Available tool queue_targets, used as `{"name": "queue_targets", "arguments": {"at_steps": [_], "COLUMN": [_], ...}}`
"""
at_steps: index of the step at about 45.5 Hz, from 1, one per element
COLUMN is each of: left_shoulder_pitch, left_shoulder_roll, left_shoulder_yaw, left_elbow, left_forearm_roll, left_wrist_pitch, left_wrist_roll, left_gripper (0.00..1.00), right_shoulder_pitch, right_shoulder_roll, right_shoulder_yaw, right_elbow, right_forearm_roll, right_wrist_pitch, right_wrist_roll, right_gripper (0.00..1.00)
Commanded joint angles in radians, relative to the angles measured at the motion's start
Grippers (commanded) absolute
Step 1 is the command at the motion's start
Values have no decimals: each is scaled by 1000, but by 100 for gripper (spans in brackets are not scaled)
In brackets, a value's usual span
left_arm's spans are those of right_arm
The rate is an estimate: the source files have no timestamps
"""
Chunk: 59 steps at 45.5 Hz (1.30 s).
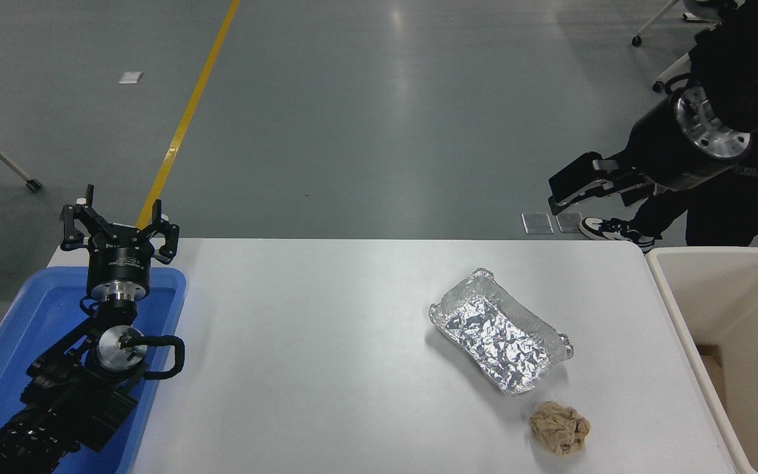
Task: Pick up foil plate and place in dustbin
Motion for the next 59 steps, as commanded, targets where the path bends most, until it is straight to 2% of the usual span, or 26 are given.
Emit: {"name": "queue_targets", "arguments": {"at_steps": [1,17,24,41,59], "left_shoulder_pitch": [-1,-1,0,-1,-1], "left_shoulder_roll": [0,0,0,0,0], "left_shoulder_yaw": [0,0,0,0,0], "left_elbow": [0,0,0,0,0], "left_forearm_roll": [0,0,0,0,0], "left_wrist_pitch": [0,0,0,-2,-2], "left_wrist_roll": [-2,0,0,0,0], "left_gripper": [99,99,99,99,99], "right_shoulder_pitch": [-176,-593,-784,-1054,-1089], "right_shoulder_roll": [53,188,254,366,385], "right_shoulder_yaw": [-7,-7,2,62,117], "right_elbow": [-70,-292,-418,-572,-573], "right_forearm_roll": [-80,-104,-166,-177,-179], "right_wrist_pitch": [-194,-593,-725,-838,-858], "right_wrist_roll": [-1,-1,-1,-1,-1], "right_gripper": [100,100,100,100,100]}}
